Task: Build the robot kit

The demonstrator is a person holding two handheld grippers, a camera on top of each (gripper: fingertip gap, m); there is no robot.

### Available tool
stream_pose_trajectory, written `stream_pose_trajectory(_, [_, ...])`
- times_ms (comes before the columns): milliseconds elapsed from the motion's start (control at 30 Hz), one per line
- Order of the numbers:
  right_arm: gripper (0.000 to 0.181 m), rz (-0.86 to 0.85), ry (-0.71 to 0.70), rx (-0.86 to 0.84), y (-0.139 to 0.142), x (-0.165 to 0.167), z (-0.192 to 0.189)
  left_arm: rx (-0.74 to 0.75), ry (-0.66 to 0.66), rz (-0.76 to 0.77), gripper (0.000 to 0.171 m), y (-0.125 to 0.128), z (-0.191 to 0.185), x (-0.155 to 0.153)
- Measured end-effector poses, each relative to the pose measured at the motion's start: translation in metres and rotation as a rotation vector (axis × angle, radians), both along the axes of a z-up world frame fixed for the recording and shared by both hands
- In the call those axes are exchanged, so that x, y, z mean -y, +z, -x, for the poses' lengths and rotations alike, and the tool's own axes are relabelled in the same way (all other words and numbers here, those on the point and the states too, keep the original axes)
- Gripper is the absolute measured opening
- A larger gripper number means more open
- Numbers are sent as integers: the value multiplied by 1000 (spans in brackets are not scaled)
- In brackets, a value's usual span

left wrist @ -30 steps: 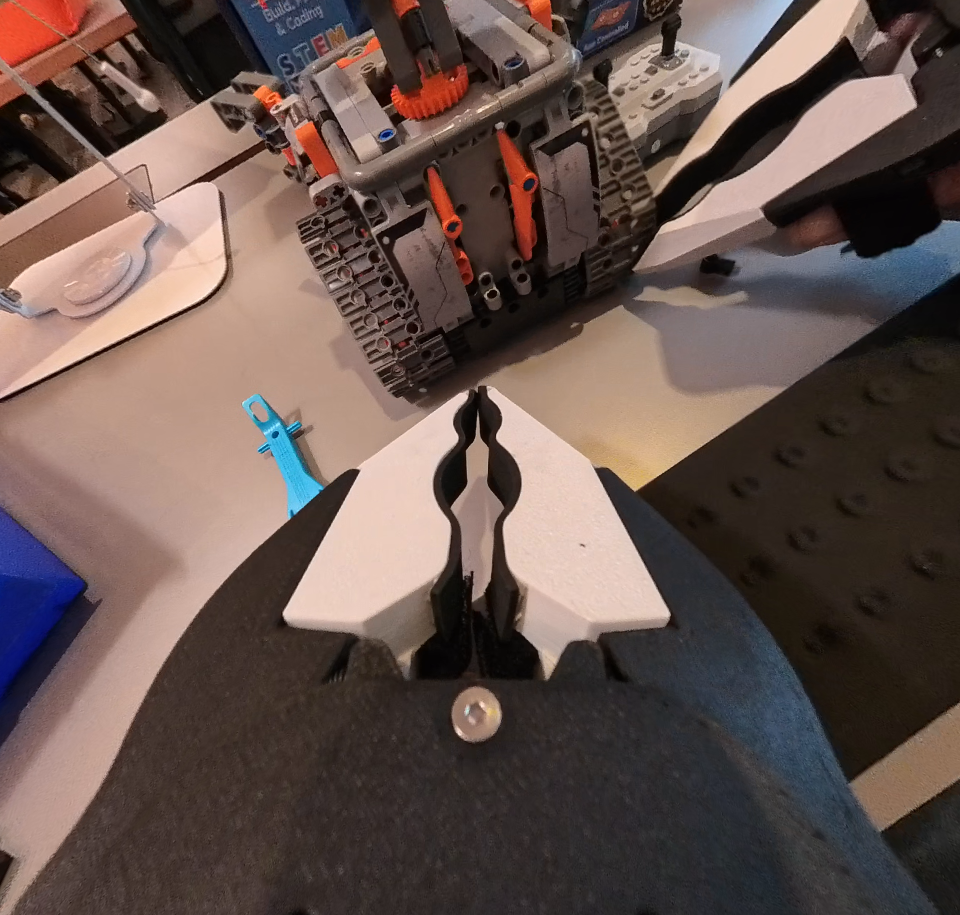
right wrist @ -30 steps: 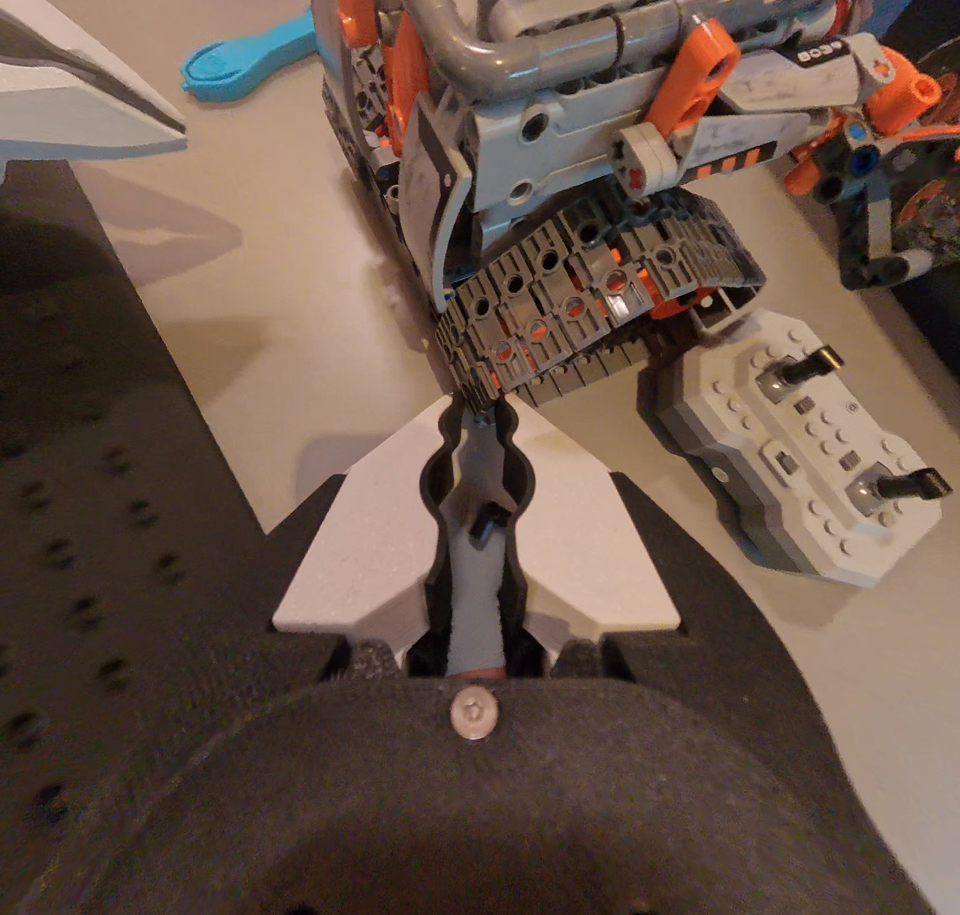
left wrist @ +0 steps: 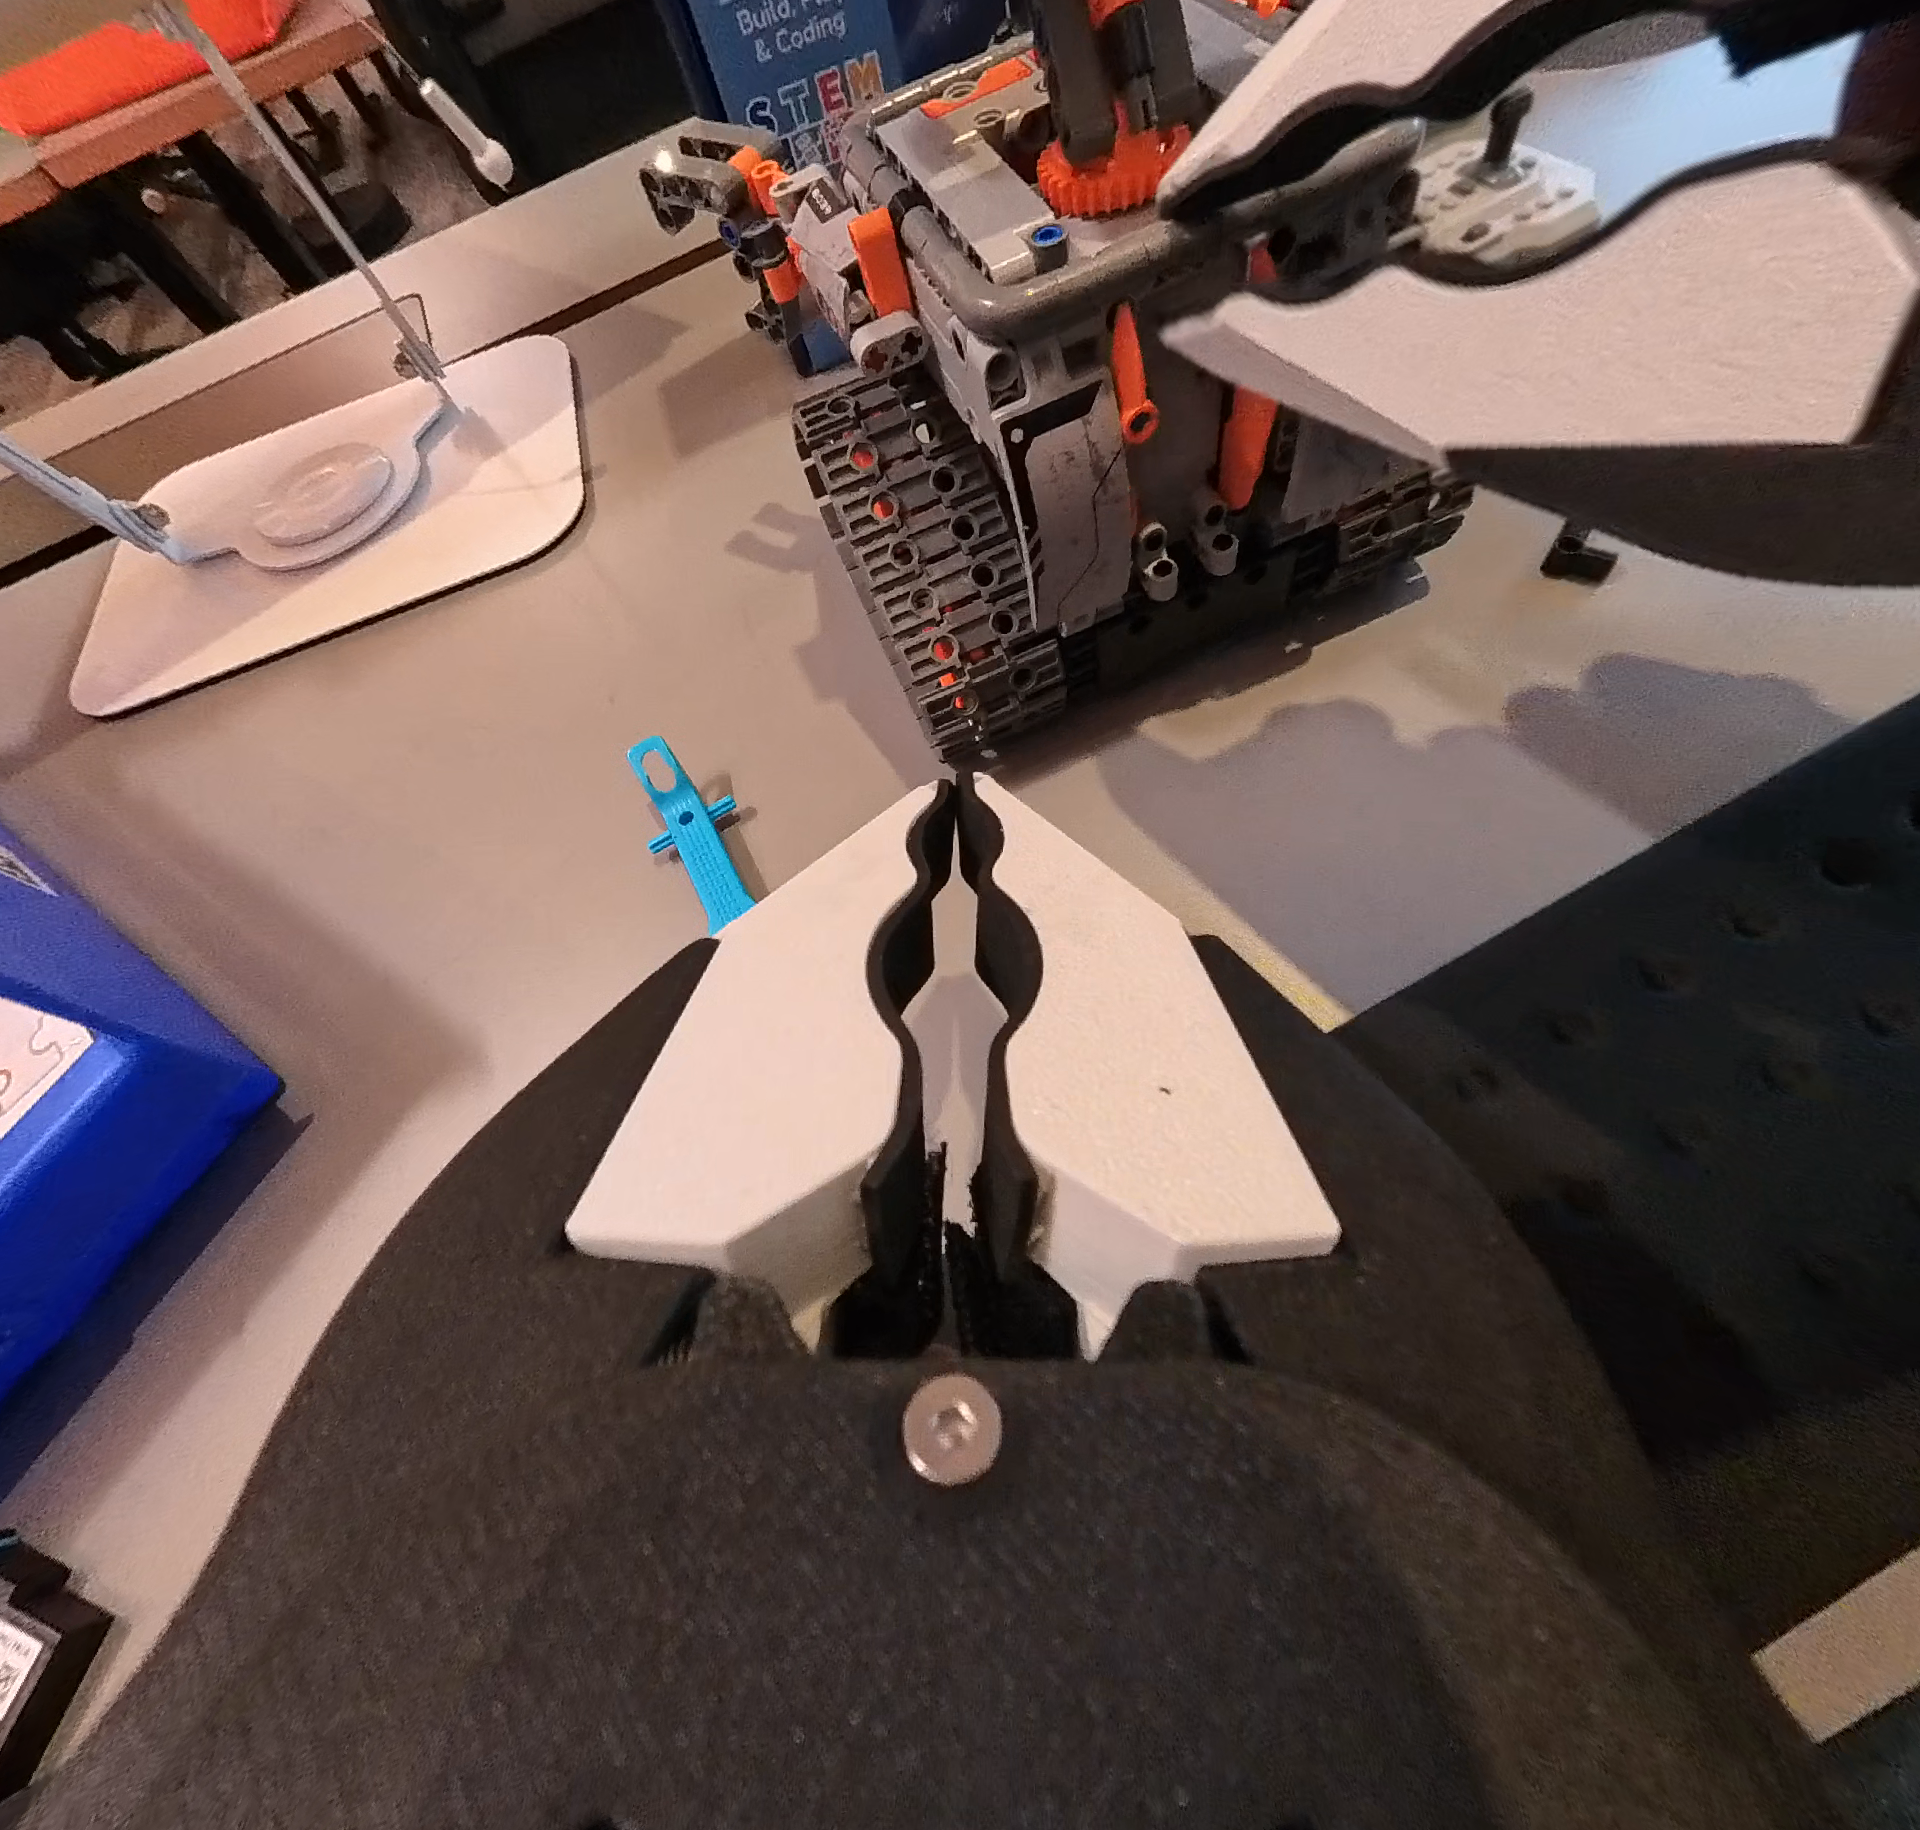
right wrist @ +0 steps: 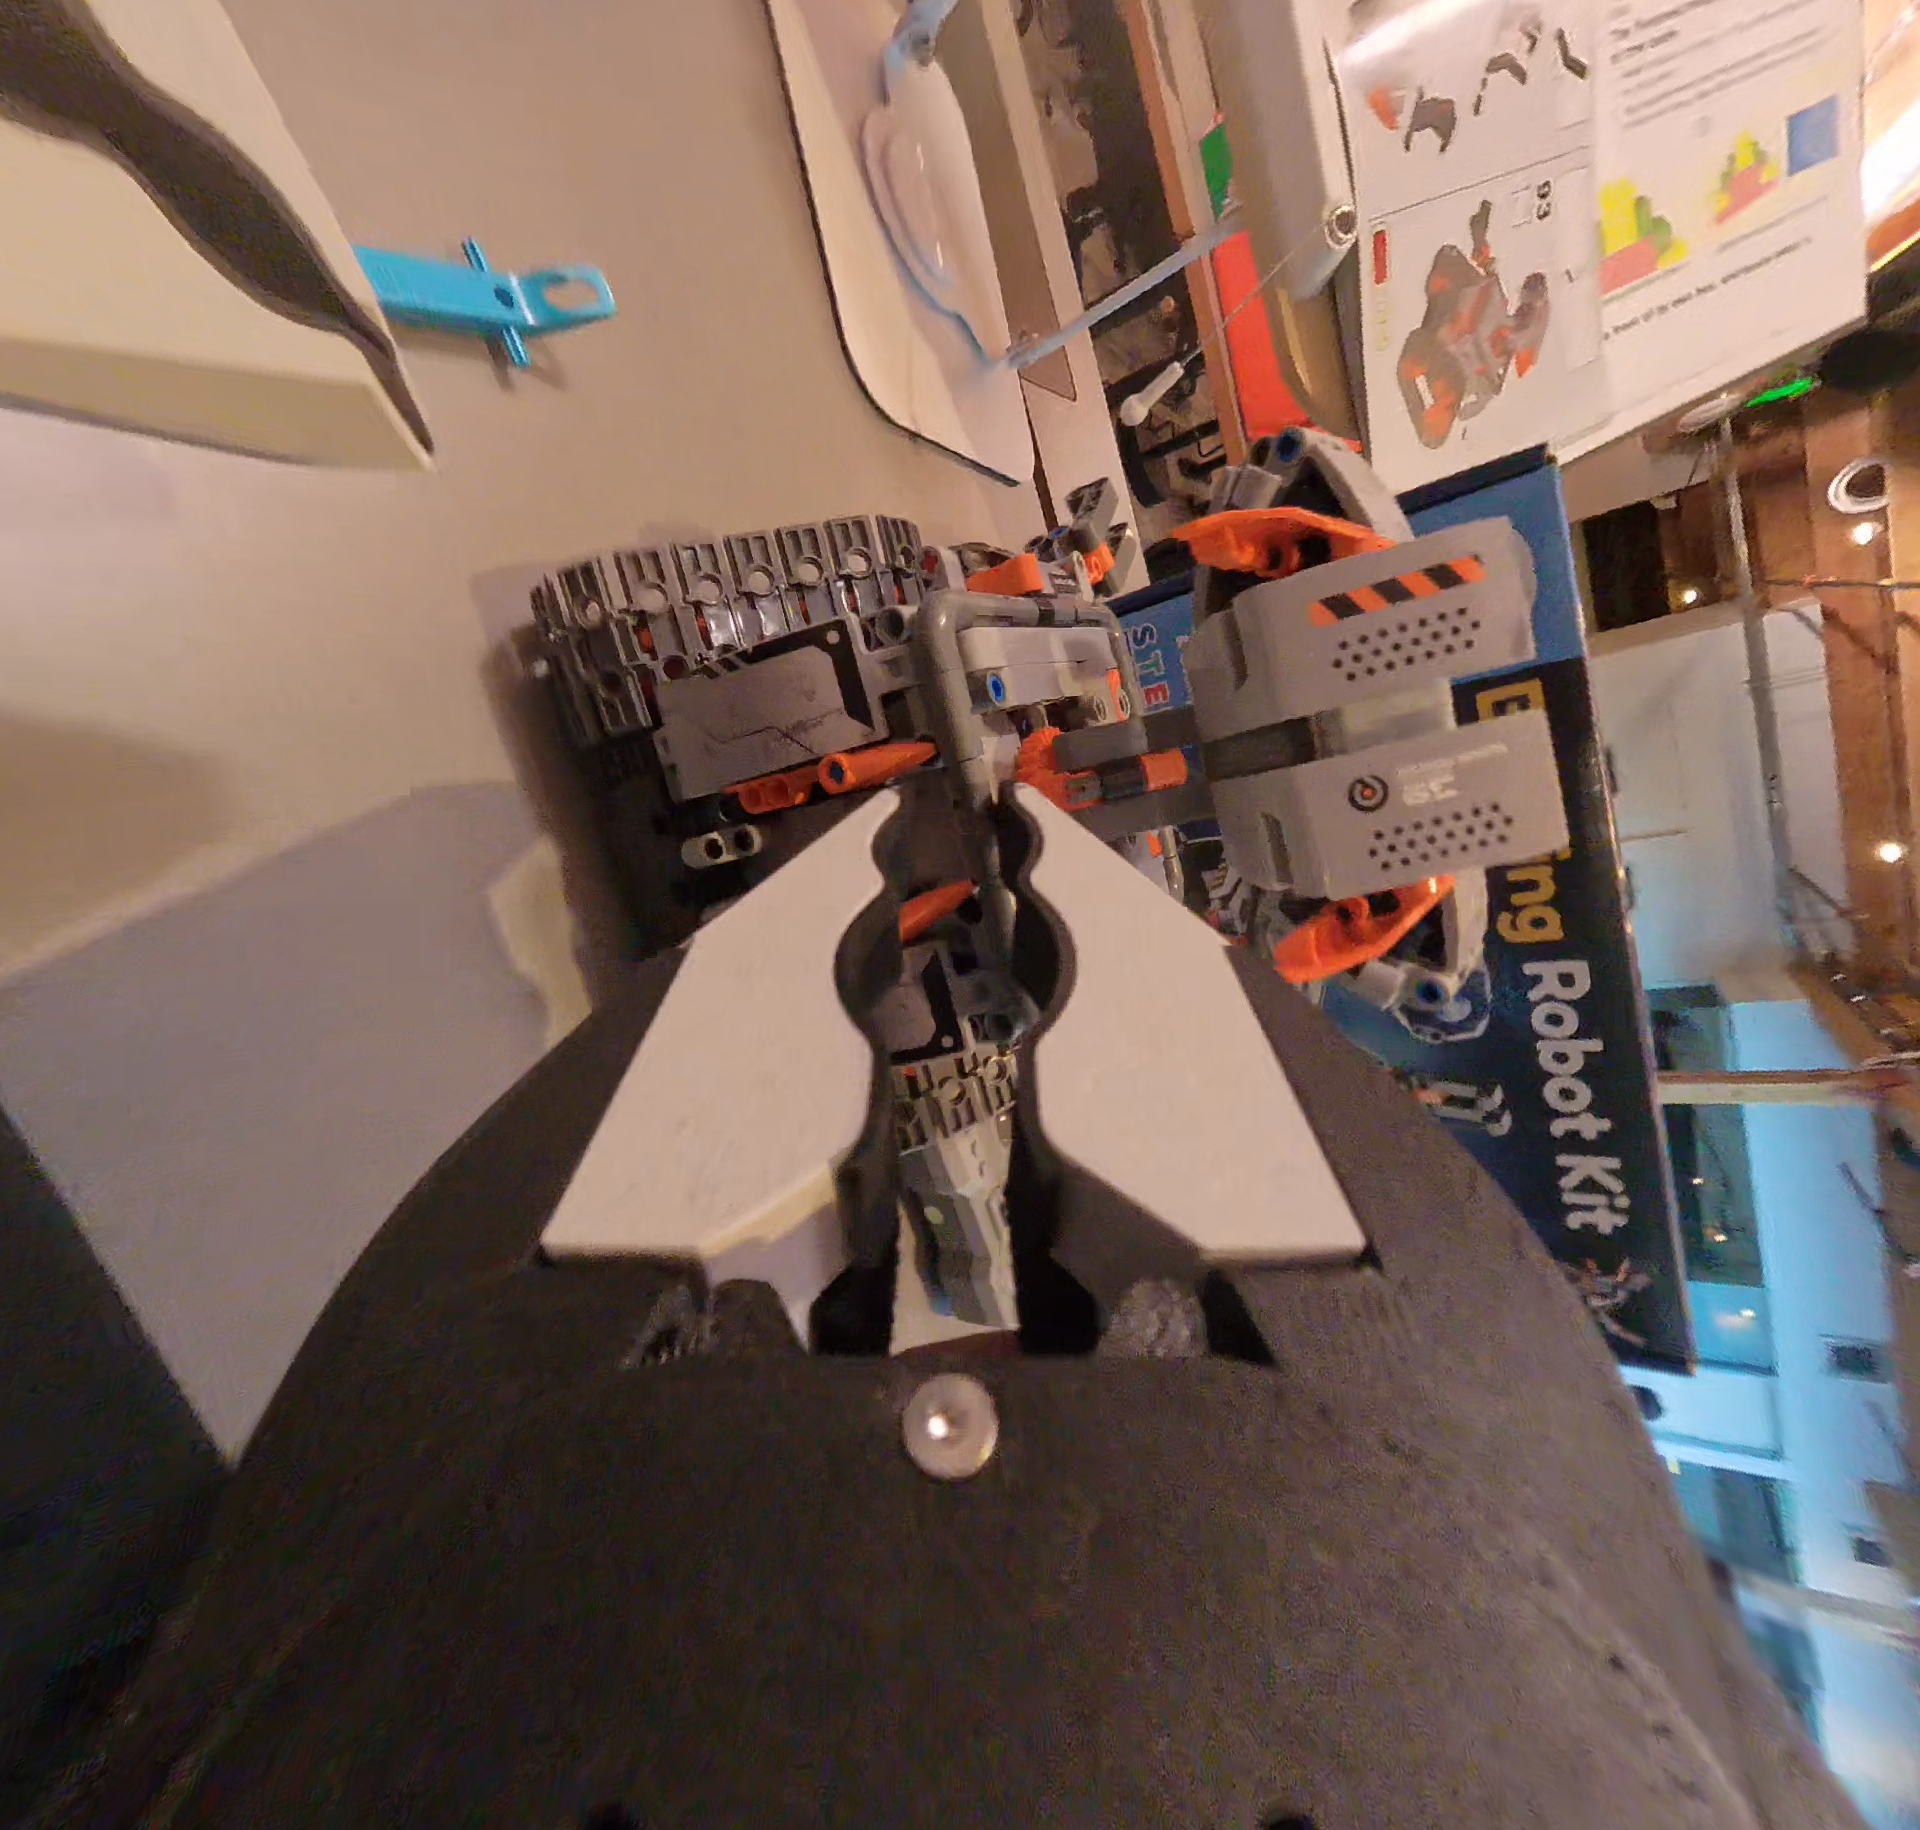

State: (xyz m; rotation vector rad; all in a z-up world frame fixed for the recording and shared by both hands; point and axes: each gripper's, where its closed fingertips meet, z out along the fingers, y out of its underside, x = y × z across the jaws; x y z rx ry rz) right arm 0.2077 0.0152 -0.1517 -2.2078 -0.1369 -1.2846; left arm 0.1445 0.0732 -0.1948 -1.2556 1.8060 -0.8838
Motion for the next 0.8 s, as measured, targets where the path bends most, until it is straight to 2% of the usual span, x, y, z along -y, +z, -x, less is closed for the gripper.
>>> stream_pose_trajectory(33, [5, 9, 1, 22, 3, 0, -2, 3, -3, 4, 0, 1, 0, 0])
stream_pose_trajectory(233, [4, 66, 108, 11, 2, 7, 2, -1, -18, 4, 0, 0, -2, 3])
stream_pose_trajectory(500, [6, -16, 398, -147, 0, 59, 13, -31, -86, 25, 0, -3, 7, 34])
stream_pose_trajectory(667, [6, -80, 382, -206, -1, 97, -26, -48, -156, 15, 0, -6, 13, 71])
stream_pose_trajectory(800, [6, -98, 410, -255, 0, 97, -39, -64, -167, -11, 0, -10, 10, 84])
